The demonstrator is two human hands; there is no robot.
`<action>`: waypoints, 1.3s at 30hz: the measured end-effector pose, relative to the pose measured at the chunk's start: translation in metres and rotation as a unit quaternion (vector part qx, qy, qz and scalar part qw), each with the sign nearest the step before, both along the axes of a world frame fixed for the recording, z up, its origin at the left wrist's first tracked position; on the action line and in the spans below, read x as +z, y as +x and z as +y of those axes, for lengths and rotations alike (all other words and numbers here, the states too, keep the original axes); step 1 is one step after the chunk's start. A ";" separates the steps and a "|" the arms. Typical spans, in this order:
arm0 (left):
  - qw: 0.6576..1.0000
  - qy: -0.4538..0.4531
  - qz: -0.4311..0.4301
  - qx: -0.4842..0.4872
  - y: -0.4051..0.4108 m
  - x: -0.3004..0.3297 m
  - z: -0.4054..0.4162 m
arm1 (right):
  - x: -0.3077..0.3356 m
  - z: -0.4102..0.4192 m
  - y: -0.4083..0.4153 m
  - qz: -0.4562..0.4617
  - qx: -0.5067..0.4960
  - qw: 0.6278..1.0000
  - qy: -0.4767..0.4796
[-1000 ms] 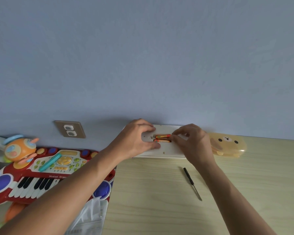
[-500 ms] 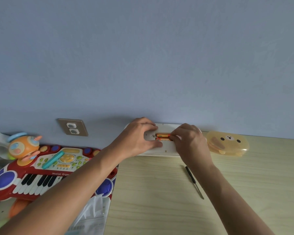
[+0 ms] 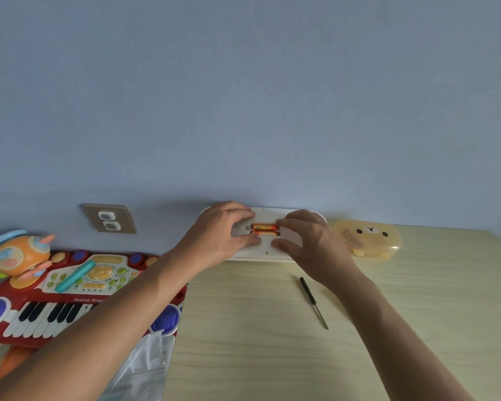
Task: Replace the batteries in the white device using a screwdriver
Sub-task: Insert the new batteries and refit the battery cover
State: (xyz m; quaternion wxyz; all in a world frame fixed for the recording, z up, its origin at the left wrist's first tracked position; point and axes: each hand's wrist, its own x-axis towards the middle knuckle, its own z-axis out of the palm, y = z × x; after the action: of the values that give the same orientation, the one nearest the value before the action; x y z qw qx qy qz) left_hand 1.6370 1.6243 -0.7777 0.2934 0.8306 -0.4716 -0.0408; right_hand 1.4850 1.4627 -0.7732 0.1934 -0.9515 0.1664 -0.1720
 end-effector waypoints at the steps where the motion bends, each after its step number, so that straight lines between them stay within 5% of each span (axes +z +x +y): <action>1: 1.000 0.001 -0.001 0.000 0.000 0.000 0.000 | 0.003 -0.002 -0.005 -0.004 -0.007 1.000 0.015; 4: 1.000 0.004 0.005 0.000 0.001 0.000 -0.001 | 0.018 -0.015 -0.035 -0.014 -0.056 0.996 0.069; 11: 1.000 0.002 0.005 -0.002 0.002 0.000 -0.001 | 0.032 -0.017 -0.108 0.126 -0.130 0.978 0.107; 19: 1.000 0.004 0.009 -0.005 0.001 0.000 0.000 | 0.023 -0.005 -0.126 0.190 -0.139 0.970 0.051; 27: 1.000 0.005 0.015 -0.001 -0.001 0.002 0.003 | 0.017 -0.001 -0.120 0.162 -0.116 0.980 0.003; 39: 0.999 -0.002 0.032 0.003 0.002 0.004 0.001 | 0.039 -0.004 0.004 -0.012 0.066 0.987 0.149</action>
State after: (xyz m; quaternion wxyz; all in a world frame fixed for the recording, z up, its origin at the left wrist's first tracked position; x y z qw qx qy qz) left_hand 1.6390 1.6255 -0.7737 0.3103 0.8296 -0.4595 -0.0660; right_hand 1.4894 1.4587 -0.7337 0.3458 -0.9189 0.1246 -0.1432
